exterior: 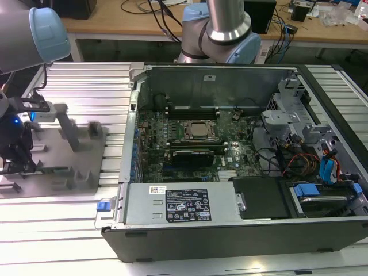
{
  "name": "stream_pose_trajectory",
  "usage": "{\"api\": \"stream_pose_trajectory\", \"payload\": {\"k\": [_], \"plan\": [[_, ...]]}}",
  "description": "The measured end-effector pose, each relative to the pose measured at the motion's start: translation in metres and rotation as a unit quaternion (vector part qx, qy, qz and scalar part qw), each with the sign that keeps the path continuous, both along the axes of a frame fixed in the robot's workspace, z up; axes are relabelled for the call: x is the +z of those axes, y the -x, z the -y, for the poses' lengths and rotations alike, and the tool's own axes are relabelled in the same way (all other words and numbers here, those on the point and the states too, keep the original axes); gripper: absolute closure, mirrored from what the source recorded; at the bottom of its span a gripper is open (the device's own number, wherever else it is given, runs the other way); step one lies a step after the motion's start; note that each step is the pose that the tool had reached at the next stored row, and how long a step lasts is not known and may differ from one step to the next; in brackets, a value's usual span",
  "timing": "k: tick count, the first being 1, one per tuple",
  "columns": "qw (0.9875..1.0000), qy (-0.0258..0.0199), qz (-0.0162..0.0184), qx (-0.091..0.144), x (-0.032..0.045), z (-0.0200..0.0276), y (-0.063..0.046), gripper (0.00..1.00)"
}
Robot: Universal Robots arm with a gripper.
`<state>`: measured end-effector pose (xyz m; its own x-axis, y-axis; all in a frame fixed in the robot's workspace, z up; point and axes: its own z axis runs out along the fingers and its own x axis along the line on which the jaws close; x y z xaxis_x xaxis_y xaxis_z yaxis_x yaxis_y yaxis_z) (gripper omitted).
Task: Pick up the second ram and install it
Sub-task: 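Pick up the second ram and move it above second insertion slot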
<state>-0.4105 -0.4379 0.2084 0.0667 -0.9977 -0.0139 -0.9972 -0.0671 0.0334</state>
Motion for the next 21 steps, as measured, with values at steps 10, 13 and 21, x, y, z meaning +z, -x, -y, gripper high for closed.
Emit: {"api": "stream_pose_trajectory", "payload": {"k": [10,13,21], "plan": [[0.9978,0.0002,0.0000,-0.067,-0.0013,0.0001,0.0000,0.91],[0.9985,0.0001,0.0000,-0.054,-0.0015,0.0001,0.0000,0.91],[0.9990,0.0000,0.0001,-0.045,0.0051,0.0000,-0.0002,0.91]]}}
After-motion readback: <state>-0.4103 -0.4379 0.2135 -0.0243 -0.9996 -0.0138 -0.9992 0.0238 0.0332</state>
